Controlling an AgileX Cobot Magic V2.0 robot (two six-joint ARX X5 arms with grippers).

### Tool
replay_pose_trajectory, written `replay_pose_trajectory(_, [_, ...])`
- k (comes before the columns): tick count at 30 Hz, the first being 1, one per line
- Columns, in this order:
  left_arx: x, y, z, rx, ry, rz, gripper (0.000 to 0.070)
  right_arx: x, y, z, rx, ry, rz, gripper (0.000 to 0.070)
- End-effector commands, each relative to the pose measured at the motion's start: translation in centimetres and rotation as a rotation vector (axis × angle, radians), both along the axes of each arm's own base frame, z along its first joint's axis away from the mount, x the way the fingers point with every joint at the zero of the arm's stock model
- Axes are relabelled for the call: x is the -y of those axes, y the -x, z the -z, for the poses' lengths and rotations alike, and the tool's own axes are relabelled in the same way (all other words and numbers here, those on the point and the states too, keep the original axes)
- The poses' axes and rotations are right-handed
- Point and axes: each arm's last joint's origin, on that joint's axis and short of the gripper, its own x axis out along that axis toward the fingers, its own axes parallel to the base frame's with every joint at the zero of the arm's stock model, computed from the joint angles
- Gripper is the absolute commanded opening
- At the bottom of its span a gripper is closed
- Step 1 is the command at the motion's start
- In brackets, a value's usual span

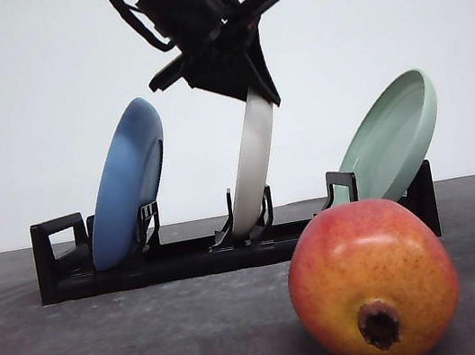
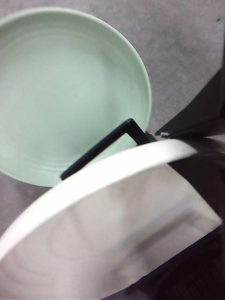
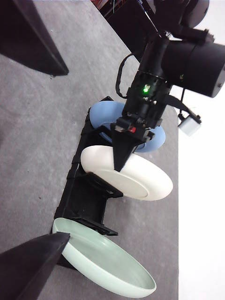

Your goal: Place pomegranate in white plate

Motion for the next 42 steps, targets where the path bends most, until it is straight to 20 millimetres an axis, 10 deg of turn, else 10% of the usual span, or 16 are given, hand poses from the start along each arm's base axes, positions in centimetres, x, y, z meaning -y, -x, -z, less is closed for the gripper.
replay_pose_trajectory(1, [0.3,0.5,-2.3,0.063,0.052,0.026,0.0009,0.0,0.0,-0.5,0.017,-0.006,0.003,0.0700])
replay_pose_trajectory(13, [-1.0,6.7,-9.0,0.168,0.147,0.161,0.0009,0.0,0.0,-0.6,0.029,0.001,0.008,0.0700])
replay_pose_trajectory(21, [-1.4,13.6,-10.1,0.184,-0.079,0.242,0.0010,0.0,0.0,-0.6,0.027,0.001,0.008,0.0700])
replay_pose_trajectory(31, [-0.9,20.4,-6.5,0.264,-0.366,0.277,0.0010,0.0,0.0,-0.6,0.026,0.000,0.008,0.0700])
replay_pose_trajectory(42, [-1.6,21.6,1.5,0.234,-0.530,0.259,0.0010,0.0,0.0,-0.6,0.026,-0.001,0.008,0.0700])
